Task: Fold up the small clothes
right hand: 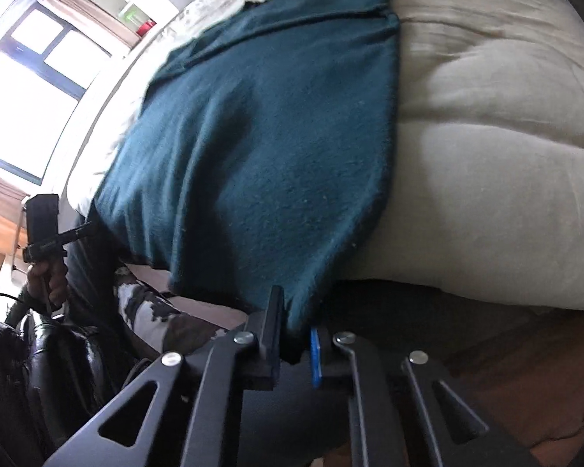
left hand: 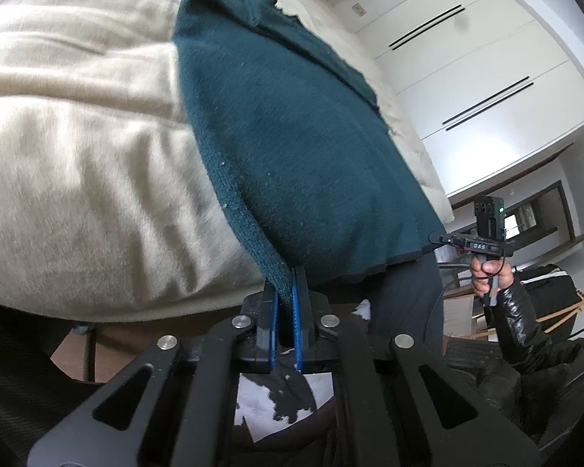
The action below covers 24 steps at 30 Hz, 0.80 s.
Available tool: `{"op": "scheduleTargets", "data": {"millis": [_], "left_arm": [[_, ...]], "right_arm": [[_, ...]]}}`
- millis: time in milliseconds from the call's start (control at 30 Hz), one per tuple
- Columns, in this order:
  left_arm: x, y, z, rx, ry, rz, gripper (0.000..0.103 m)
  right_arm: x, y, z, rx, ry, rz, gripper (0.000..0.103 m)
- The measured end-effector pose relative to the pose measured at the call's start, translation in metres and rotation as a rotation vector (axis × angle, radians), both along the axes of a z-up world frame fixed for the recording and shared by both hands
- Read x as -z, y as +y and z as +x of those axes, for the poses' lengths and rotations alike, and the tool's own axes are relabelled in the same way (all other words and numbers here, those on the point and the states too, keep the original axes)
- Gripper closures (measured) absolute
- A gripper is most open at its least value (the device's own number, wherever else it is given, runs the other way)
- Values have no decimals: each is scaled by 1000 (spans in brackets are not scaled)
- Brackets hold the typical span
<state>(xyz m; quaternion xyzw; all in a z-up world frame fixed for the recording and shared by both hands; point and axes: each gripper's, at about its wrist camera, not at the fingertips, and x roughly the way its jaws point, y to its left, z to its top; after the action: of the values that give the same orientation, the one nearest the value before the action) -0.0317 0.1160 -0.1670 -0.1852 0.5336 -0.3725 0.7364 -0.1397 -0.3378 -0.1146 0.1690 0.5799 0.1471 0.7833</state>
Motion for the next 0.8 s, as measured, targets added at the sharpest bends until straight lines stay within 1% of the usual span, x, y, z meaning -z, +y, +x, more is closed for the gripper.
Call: {"op": "scheduleTargets", "data": {"millis": [67,200,367,500,600,700,800], "left_arm": [[-7,2,0,-9,-19,-28,99],[-20,7,4,-35,-41,-87,99],[-42,23,15,-94,-51,-221,99],[-64,35,30,-144,-94,-315,99],[-75,40,43,-169,-117,-361,99],[-81,42,62,-199,-117,-419,99],[-87,40,83,-216,-126,-446,99]], "right_arm": [[-4,-3,-1,28,-30,23,95],[-18,-7,-4,71,-111,93,95],[-41,-18,-3,126,-231,213,95],[-54,-32,7,189,-329,337,95],[-58,-34,19,213,-367,381,95],[-62,-35,38,225,-386,390,95],[-63,-40,64,251,-401,419,95]]}}
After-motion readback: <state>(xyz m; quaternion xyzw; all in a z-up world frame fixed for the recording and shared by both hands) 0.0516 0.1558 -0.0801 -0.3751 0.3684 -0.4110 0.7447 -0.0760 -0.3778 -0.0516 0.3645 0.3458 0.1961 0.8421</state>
